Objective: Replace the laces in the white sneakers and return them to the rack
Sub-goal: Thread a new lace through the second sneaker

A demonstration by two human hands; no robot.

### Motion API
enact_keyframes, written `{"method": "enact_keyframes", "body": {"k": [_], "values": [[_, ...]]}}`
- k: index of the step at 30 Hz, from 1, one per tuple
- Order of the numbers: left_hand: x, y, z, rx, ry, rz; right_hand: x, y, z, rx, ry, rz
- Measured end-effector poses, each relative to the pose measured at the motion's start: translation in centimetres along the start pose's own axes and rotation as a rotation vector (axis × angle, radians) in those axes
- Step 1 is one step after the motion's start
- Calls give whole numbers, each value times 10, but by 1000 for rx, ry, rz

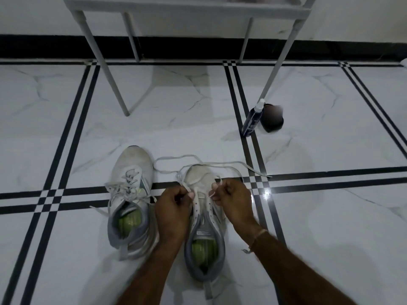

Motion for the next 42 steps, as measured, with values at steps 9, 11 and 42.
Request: {"method": "enact_keyframes", "body": {"k": [9,11,42], "values": [[0,5,1,62,143,-86,-1,1,-1,-115,-55,-96],[2,2,3,102,167,-144,0,4,0,-79,-82,-127],[-31,-53,-22,51,222,-259,4,75,41,698,15,-196]]}}
Point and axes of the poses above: each hand's wrist, its own x-axis towards the middle knuckle, its own z-axis out of the back of the hand, y = z × x, the point moved 2 cm from there along x, towards the middle knuckle, and after that the axes turned 12 degrees about z, right-handed, at the moved point
